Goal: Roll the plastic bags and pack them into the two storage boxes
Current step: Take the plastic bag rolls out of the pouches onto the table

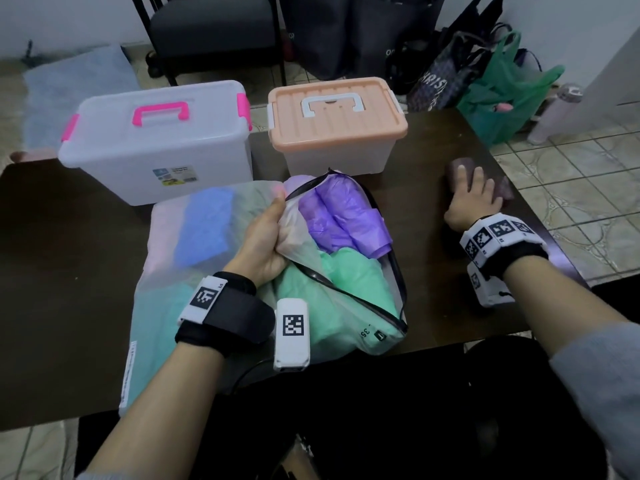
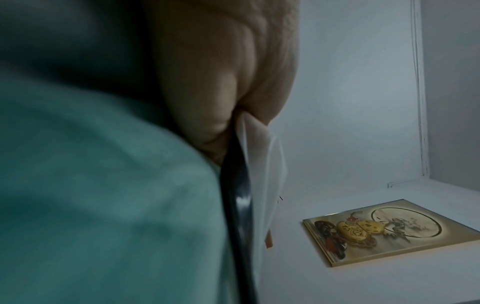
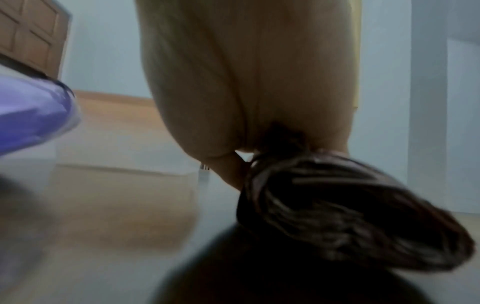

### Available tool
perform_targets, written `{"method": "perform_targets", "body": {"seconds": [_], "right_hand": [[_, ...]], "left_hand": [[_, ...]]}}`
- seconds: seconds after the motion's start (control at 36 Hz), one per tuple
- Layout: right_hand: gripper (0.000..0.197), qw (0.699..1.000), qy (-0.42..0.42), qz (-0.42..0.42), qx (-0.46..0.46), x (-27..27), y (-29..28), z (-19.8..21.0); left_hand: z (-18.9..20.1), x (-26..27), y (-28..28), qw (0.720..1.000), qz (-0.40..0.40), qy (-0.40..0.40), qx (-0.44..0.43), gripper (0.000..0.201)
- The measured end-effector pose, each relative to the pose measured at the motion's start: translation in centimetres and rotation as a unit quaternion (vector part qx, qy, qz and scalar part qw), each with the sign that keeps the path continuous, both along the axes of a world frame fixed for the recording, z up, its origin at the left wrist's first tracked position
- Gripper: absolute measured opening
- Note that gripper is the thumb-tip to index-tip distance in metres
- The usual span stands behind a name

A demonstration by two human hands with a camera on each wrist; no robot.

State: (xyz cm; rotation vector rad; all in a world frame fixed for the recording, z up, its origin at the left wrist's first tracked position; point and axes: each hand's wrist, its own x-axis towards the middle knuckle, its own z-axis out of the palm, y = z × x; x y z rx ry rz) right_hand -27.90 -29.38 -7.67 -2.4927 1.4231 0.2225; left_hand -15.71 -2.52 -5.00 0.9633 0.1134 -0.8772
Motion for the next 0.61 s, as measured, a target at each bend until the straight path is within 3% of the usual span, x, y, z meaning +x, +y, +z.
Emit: {"method": "perform_targets", "body": {"seconds": [0.19, 0.28, 0.33, 0.39, 0.47, 0.61], "right_hand": [[0.080, 0.999, -0.005, 0.043, -0.007, -0.7, -0.9, 1.0], [0.070, 0.984, -0.139, 0.090, -0.070, -0.2, 1.0, 2.5], [0.046, 0.952, -0.260, 0.137, -0.090, 0.5, 3.4, 3.6], [0.028, 0.931, -0.305, 0.187, -0.070, 1.3, 6.1, 4.4], [0.028, 0.935, -0.273, 0.224, 0.010, 2.3, 9.5, 4.6], [0.064, 0.951, -0.150, 0.232, 0.139, 3.6, 11.6, 3.7]], "left_hand": [[-0.1, 0.1, 0.0, 1.000, 0.001, -0.007, 0.009, 0.042], [-0.2, 0.2, 0.1, 1.000, -0.006, -0.014, 0.004, 0.036], [-0.1, 0.2, 0.2, 1.000, -0.015, -0.018, 0.000, 0.034], [-0.1, 0.1, 0.3, 0.999, -0.026, -0.024, -0.003, 0.034], [0.2, -0.1, 0.4, 0.999, -0.041, -0.033, 0.000, 0.034], [0.5, -0.4, 0.4, 0.999, -0.040, -0.026, 0.016, 0.041]]}}
